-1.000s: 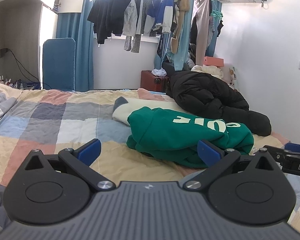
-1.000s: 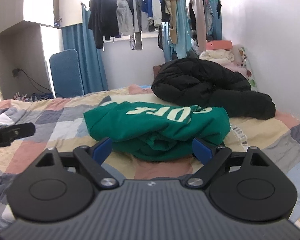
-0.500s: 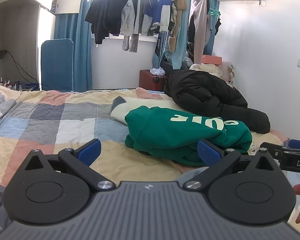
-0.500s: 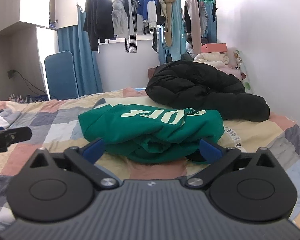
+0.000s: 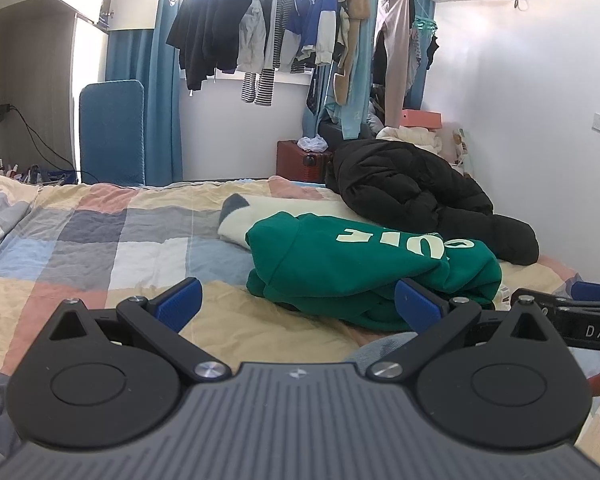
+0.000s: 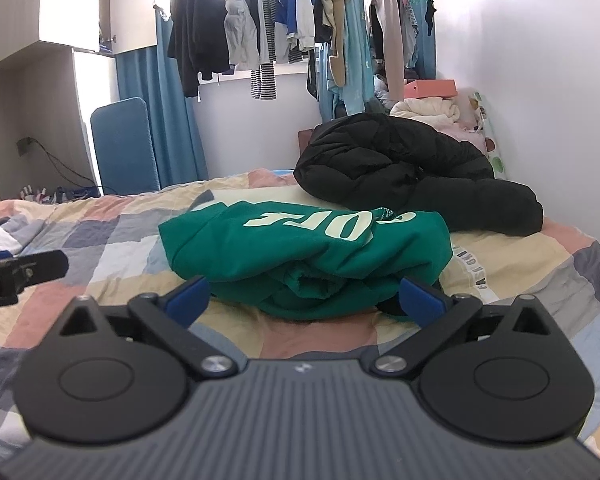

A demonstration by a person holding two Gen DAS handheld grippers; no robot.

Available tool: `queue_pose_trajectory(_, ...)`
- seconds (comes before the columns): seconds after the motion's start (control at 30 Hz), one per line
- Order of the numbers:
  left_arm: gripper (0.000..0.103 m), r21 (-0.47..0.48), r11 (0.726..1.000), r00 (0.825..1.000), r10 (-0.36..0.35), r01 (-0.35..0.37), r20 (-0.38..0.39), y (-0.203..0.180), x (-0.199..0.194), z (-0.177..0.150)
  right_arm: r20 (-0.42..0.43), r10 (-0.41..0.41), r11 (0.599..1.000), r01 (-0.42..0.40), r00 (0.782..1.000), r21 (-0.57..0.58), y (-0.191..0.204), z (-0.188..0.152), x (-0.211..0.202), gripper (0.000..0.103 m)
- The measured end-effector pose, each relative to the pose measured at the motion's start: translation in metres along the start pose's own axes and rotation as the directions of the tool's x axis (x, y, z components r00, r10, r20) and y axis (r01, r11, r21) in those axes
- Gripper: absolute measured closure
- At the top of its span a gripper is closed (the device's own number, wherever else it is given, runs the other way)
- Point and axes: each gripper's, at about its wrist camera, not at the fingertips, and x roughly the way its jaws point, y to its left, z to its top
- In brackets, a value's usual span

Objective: Fold large clothes

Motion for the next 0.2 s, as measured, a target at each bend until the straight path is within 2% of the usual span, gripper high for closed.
queue_pose_trajectory(0.2,0.000,0.000,1.000,1.000,0.004,-0.004,-0.003,0.0019,-0.0001,-0.0002,-0.016,0.000,1.000,0.000,1.000,0.009,-0.0010,-0.0012,0.0022,0.000)
